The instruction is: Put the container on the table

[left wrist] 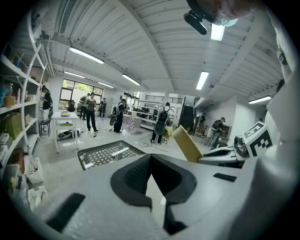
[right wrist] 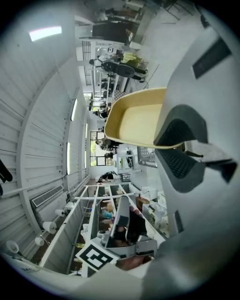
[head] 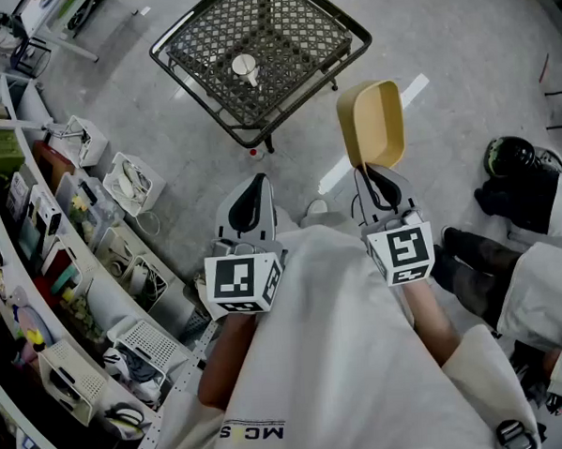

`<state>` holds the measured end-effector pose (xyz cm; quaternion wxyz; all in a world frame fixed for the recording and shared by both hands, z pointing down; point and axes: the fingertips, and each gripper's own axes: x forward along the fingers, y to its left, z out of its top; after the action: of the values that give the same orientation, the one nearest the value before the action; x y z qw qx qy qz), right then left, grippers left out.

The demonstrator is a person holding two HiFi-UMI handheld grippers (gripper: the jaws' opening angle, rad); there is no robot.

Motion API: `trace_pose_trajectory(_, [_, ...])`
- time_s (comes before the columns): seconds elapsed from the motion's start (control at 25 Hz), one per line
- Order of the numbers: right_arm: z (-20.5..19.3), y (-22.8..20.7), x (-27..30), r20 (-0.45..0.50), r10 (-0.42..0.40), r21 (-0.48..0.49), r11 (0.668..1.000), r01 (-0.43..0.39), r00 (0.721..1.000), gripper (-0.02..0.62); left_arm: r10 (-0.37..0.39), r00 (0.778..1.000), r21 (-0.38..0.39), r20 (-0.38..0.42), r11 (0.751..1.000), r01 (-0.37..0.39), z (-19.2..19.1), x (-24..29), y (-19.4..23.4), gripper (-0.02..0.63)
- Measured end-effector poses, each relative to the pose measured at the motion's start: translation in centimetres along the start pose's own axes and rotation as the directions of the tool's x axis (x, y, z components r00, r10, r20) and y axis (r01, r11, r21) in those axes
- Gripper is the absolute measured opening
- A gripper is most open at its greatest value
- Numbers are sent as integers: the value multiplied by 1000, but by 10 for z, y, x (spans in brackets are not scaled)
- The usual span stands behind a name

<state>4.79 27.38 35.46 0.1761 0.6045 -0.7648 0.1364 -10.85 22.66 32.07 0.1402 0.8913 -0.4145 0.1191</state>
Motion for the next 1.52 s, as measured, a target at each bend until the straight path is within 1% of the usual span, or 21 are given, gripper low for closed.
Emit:
trace_pose_trajectory(0.08, [3, -5, -15, 18, -13, 15, 1000, 13, 1000, 32, -15, 1000, 3, -2, 1000, 15, -1, -2, -11, 25])
trace_pose_trajectory(0.16, [5, -8, -25, 34, -24, 31, 999, 23, 999, 31, -25, 1000, 25, -2, 999, 25, 3, -5, -19, 25])
trace_pose_trajectory(0.28, [8, -5, -39, 46, -38, 71, 997, 34, 998, 32, -50, 999, 68, 9, 996, 49, 18, -13, -29, 25])
trace_pose_trajectory(0.36, [9, -5, -44, 50, -41, 84, 996, 37, 998, 31, -57, 998, 78, 22, 995, 55, 25, -16, -33, 25])
trace_pose_trajectory(0.6, [11, -15, -47, 98, -56, 114, 992, 45, 994, 31, -27, 1000, 55, 8, 998, 26, 15, -19, -33, 25])
trace_pose_trajectory(0.8, [15, -35, -46, 125, -43, 104, 994, 30, 991, 31, 11, 1000, 46, 19, 999, -12, 14, -18, -39, 25])
trace_pose_trajectory(0.92, [13, -45, -39, 129, -38, 111, 994, 24, 991, 32, 30, 1000, 30, 1, 999, -30, 4, -13, -40, 25])
trace_pose_trajectory(1.0, [13, -52, -39, 129, -43, 128, 991, 27, 991, 32, 26, 999, 28, -19, 999, -25, 0, -9, -44, 25])
trace_pose_trajectory(1.12, [15, -68, -36, 129, -60, 146, 988, 41, 990, 32, 4, 999, 29, -35, 1000, -3, 2, 7, -52, 23])
trace_pose_trajectory(1.28, [16, -88, -17, 119, -72, 178, 983, 50, 990, 32, -16, 999, 32, -38, 999, 17, 7, 37, -52, 25])
trace_pose_trajectory(1.4, [19, -100, 2, 104, -75, 175, 983, 56, 992, 32, -27, 999, 24, -37, 999, 28, 13, 63, -43, 25])
trace_pose_trajectory(1.52, [30, -115, 31, 93, -67, 165, 985, 51, 993, 32, -21, 999, 19, -40, 1000, 22, 22, 96, -24, 25])
